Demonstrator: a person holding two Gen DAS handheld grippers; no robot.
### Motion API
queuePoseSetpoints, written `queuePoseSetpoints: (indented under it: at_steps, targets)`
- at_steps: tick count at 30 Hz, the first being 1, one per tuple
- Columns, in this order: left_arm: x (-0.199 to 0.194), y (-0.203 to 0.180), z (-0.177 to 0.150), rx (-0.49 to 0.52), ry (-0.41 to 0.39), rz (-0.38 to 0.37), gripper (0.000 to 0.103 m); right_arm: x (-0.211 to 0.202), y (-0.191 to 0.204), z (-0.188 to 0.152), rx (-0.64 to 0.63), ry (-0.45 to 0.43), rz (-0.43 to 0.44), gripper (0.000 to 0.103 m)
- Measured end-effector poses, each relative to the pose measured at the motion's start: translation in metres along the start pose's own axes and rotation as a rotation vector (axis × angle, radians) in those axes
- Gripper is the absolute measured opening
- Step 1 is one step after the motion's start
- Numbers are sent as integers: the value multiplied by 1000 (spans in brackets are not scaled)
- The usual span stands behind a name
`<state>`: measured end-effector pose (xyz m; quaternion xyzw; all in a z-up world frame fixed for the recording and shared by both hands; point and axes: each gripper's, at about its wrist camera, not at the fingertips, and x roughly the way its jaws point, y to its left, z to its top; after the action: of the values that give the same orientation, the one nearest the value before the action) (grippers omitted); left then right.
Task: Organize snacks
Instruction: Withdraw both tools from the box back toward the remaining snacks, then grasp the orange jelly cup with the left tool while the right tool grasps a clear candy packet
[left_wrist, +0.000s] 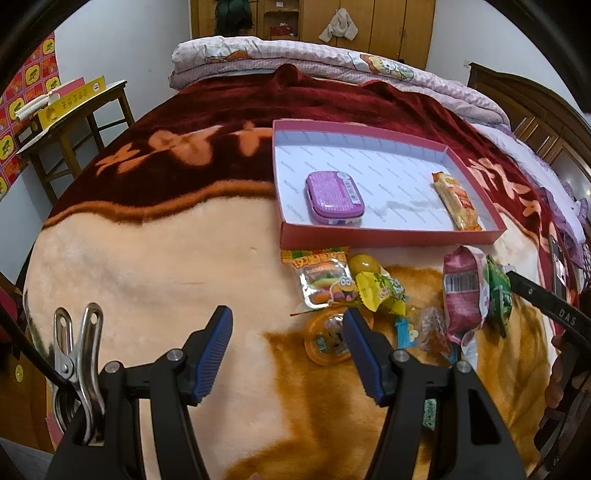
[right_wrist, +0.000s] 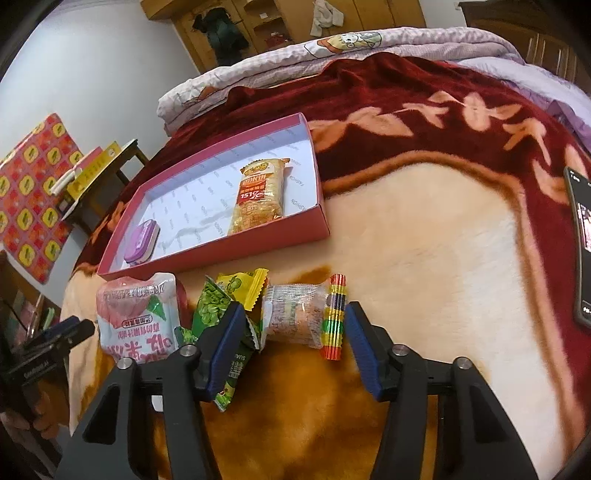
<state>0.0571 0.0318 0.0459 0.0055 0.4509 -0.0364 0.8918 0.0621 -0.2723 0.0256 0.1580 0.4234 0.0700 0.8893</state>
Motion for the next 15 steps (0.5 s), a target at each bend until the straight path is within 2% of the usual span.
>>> queuePoseSetpoints:
  at_steps: [6,15]
  targets:
    - [5,-11,-4,31,8,-22,66,2,0,-1,-6,-7,-3,49]
    - [18,-22,-9,45,44,-30,65,3,-3,-4,-16,-22,3,49]
